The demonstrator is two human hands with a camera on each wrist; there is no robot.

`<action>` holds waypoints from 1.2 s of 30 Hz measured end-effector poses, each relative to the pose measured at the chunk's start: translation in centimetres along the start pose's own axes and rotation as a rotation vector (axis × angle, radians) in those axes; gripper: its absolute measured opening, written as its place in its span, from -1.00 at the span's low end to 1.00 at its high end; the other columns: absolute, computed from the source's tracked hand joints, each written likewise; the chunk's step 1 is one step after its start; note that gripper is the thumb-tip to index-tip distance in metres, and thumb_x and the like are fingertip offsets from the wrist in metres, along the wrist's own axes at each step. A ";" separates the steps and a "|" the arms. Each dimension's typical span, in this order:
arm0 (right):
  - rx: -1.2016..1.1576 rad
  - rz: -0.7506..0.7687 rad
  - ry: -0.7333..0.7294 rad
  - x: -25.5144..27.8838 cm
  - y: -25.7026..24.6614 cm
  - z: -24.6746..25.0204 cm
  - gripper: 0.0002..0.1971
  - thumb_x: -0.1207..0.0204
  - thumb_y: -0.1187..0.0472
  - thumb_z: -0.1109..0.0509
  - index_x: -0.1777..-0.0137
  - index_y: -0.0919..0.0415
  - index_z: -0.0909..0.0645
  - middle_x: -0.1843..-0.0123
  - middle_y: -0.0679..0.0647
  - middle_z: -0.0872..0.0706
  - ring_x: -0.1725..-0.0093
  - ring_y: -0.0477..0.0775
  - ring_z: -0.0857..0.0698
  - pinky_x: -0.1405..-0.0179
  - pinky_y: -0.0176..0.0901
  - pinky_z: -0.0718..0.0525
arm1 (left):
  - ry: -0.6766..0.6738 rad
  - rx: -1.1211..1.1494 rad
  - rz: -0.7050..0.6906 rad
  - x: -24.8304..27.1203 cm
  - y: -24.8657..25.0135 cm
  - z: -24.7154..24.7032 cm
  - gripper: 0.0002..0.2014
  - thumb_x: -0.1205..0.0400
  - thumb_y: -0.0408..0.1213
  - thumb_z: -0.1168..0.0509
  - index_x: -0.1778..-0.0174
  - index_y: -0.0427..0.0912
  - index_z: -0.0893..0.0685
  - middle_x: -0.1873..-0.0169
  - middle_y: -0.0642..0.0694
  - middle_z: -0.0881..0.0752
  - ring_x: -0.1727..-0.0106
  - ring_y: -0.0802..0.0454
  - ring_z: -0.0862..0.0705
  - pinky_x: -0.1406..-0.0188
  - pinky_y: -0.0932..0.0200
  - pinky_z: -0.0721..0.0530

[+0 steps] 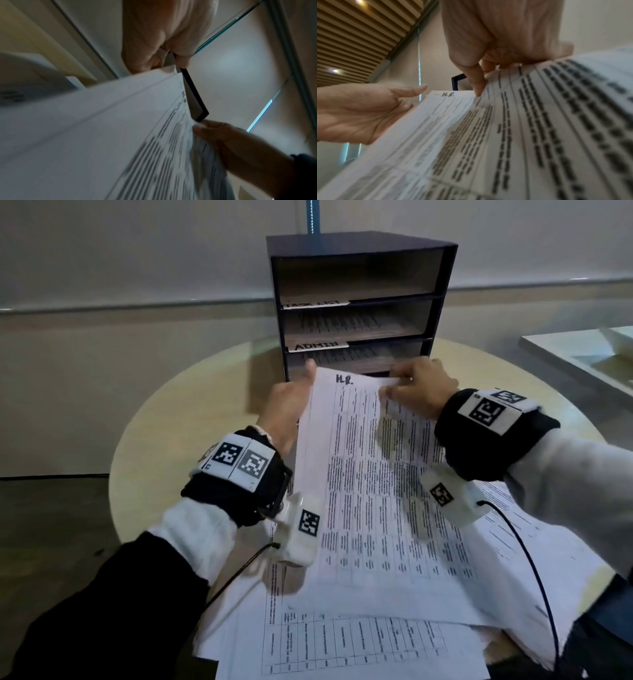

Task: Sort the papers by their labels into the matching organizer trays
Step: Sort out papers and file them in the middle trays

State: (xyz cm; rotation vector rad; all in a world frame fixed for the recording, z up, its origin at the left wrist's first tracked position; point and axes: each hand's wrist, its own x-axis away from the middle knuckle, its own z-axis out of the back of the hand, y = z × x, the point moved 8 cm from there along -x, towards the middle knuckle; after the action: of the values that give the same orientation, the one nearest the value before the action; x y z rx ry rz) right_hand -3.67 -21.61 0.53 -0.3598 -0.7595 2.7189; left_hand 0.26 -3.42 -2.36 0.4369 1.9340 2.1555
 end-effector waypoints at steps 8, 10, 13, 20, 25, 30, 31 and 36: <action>0.305 0.161 -0.038 1.5 -2.3 1.0 -0.54 -0.45 -0.17 -0.36 -0.30 0.00 -0.58 -0.25 0.09 -0.52 -0.47 0.20 -0.24 -0.45 0.30 -0.11 | -0.030 -0.172 -0.098 1.3 0.6 -1.0 -0.80 -0.70 -0.41 -0.13 -0.16 -0.24 -0.60 -0.01 -0.02 -0.73 -0.04 0.06 -0.69 0.10 0.30 -0.70; 0.288 0.068 0.045 0.9 -0.3 2.6 -0.54 -0.37 -0.25 -0.40 -0.09 0.09 -0.65 -0.12 0.17 -0.54 -0.40 0.25 -0.35 -0.38 0.30 -0.24 | 0.027 -0.223 -0.158 1.4 1.9 -0.2 -0.74 -0.71 -0.39 -0.10 -0.26 -0.30 -0.58 -0.15 -0.14 -0.70 -0.11 0.00 -0.66 -0.13 0.11 -0.64; -0.214 -0.070 0.228 0.3 3.6 5.1 -0.63 -0.30 -0.09 -0.56 0.14 0.16 -0.56 0.11 0.17 -0.57 -0.09 0.21 -0.56 -0.08 0.03 -0.49 | 0.136 -0.198 -0.238 1.2 3.9 1.6 -0.71 -0.71 -0.37 -0.10 -0.31 -0.30 -0.57 -0.19 -0.17 -0.70 -0.15 -0.02 -0.68 -0.21 0.04 -0.65; -1.020 0.212 0.387 0.1 1.0 9.7 -0.63 -0.19 0.26 -0.57 0.00 0.16 -0.59 0.27 -0.15 -0.82 0.19 -0.13 -0.76 0.03 -0.15 -0.71 | 0.315 -0.022 -0.556 2.8 12.6 2.5 -0.82 -0.62 -0.26 -0.22 -0.07 -0.20 -0.64 -0.04 -0.11 -0.75 -0.11 -0.01 -0.72 -0.20 0.02 -0.68; -0.985 0.351 0.544 2.2 -1.4 12.3 -0.67 -0.34 0.25 -0.42 -0.11 0.28 -0.58 0.26 -0.28 -0.80 0.16 -0.26 -0.75 0.08 -0.31 -0.67 | 0.326 -0.005 -0.648 3.9 14.6 2.5 -0.90 -0.66 -0.34 -0.20 0.05 -0.06 -0.59 0.01 -0.07 -0.72 -0.09 -0.01 -0.72 -0.16 0.08 -0.71; -0.961 0.190 0.480 2.6 1.6 7.3 -0.47 -0.25 0.05 -0.49 -0.20 0.28 -0.58 0.02 -0.01 -0.75 0.16 -0.31 -0.72 0.07 -0.39 -0.67 | 0.254 -0.116 -0.418 2.9 8.2 1.2 -0.75 -0.65 -0.16 -0.24 -0.10 -0.28 -0.58 -0.02 -0.33 -0.70 -0.04 -0.22 -0.71 -0.12 -0.24 -0.69; -0.954 0.160 0.477 2.5 2.2 6.7 -0.52 -0.33 0.13 -0.46 -0.23 0.33 -0.58 0.00 0.04 -0.73 0.17 -0.32 -0.71 0.07 -0.40 -0.67 | 0.241 -0.135 -0.380 2.9 7.3 0.9 -0.75 -0.66 -0.15 -0.22 -0.11 -0.27 -0.56 -0.08 -0.36 -0.69 -0.09 -0.26 -0.69 -0.14 -0.28 -0.67; -0.818 0.089 0.557 1.5 2.7 8.8 -0.85 -0.44 0.31 -0.32 0.10 0.03 -0.52 -0.05 0.18 -0.72 0.21 -0.19 -0.69 0.16 -0.31 -0.68 | 0.259 -0.160 -0.289 0.6 7.1 0.8 -0.69 -0.70 -0.24 -0.14 -0.31 -0.30 -0.52 -0.16 -0.18 -0.68 -0.15 -0.09 -0.68 -0.21 -0.10 -0.67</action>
State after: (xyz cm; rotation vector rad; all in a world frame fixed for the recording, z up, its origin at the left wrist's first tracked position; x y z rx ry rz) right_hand -8.36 -27.32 6.12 -1.2680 -1.6391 2.0564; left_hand 0.23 -3.25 4.79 -0.1489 1.7915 2.2346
